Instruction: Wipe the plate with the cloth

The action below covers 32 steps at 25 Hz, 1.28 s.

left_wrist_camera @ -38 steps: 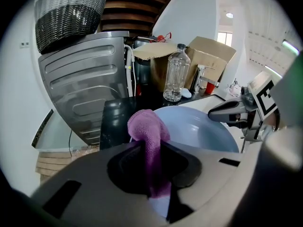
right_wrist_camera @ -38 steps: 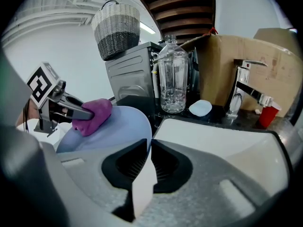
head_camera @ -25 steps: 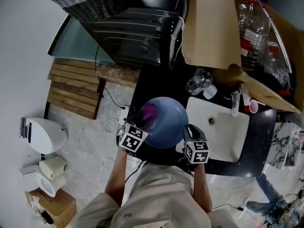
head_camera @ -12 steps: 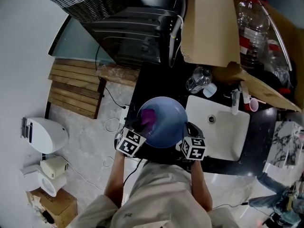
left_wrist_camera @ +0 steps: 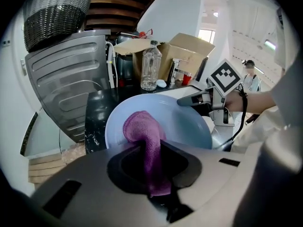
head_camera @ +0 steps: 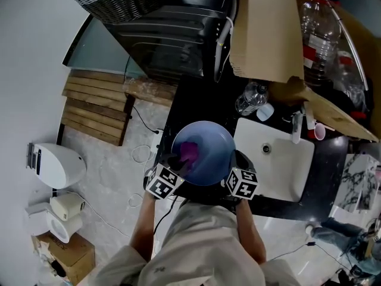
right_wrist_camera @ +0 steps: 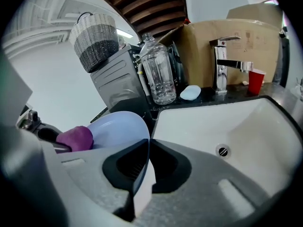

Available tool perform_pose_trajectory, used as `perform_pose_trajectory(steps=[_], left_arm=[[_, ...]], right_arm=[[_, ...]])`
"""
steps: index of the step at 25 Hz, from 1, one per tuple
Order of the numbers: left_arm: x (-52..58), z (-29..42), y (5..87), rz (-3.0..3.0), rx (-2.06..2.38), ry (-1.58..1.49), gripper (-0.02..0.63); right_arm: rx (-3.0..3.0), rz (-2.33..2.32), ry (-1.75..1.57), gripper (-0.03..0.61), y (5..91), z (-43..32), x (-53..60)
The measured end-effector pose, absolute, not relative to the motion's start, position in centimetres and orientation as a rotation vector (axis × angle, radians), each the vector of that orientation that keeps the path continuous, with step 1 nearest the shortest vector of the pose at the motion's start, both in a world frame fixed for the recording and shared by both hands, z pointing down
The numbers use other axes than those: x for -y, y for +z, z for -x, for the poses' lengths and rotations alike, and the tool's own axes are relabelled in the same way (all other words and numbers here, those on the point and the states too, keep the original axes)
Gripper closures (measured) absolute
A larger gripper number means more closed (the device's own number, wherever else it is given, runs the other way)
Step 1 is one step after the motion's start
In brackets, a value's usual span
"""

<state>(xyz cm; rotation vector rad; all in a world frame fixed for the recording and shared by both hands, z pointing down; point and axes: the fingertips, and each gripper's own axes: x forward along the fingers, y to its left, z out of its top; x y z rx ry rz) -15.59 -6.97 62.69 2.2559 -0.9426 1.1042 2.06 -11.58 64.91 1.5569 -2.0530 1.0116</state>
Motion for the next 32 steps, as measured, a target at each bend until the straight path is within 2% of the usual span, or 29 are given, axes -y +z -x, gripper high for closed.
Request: perform_pose_trajectory(steps=[32], left_arm=[[0.9, 7.9, 63.0, -2.319, 0.532, 1.115, 0.554]], right_arm=[[2.045, -1.673, 1.15, 0.558, 64.9, -2.3, 11.5]])
